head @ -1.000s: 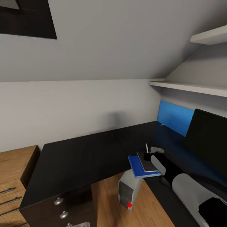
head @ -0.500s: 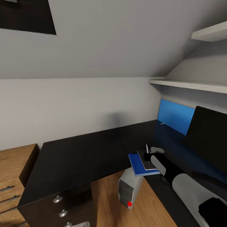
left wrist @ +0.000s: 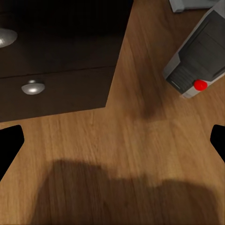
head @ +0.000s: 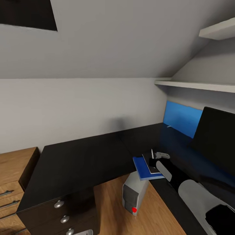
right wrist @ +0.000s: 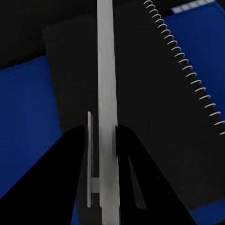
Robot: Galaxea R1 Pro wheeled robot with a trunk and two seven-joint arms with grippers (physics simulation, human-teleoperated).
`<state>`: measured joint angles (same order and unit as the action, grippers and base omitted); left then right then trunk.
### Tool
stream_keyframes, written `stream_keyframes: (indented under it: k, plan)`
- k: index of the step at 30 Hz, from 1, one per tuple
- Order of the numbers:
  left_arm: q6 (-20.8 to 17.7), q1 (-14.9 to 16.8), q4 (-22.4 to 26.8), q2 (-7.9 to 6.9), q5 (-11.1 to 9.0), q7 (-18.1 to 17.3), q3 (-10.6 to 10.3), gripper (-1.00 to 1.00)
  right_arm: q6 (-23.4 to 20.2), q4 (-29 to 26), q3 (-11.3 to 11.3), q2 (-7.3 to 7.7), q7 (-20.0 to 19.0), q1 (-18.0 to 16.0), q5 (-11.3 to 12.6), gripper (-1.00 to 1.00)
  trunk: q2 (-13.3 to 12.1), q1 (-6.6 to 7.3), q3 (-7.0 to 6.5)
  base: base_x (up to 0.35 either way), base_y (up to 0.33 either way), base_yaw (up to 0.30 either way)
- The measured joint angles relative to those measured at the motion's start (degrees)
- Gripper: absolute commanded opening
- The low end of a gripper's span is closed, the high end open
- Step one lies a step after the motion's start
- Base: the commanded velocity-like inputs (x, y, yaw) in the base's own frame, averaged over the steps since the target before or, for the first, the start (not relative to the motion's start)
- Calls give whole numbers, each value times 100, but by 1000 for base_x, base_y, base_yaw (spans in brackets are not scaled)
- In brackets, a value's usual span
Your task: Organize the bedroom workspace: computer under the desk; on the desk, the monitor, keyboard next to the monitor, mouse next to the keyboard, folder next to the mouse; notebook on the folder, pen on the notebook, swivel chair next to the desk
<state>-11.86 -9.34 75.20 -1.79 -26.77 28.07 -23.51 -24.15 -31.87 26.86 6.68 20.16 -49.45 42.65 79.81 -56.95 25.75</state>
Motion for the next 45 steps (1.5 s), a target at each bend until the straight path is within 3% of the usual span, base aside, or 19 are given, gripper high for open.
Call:
stream_keyframes:
  k: [23, 24, 35, 45]
  plan:
    - [0, 0, -9, 0, 1, -7, 0, 100, 2, -9, 0, 0, 1, 1, -1, -100, 1, -1, 1, 0, 0, 0]
    - [-2, 0, -12, 0, -1, -7, 0, 100, 1, -9, 0, 0, 2, 1, 0, 100, 1, -1, 1, 0, 0, 0]
    - [-1, 0, -26, 7, 7, -9, 0, 100, 10, -9, 0, 0, -8, 2, 5, 100, 1, -1, 0, 0, 0, 0]
    - [9, 0, -41, -5, 12, -5, -159, 100, 17, -25, 0, 0, -13, 0, 4, 100, -398, 218, -179, 0, 0, 0]
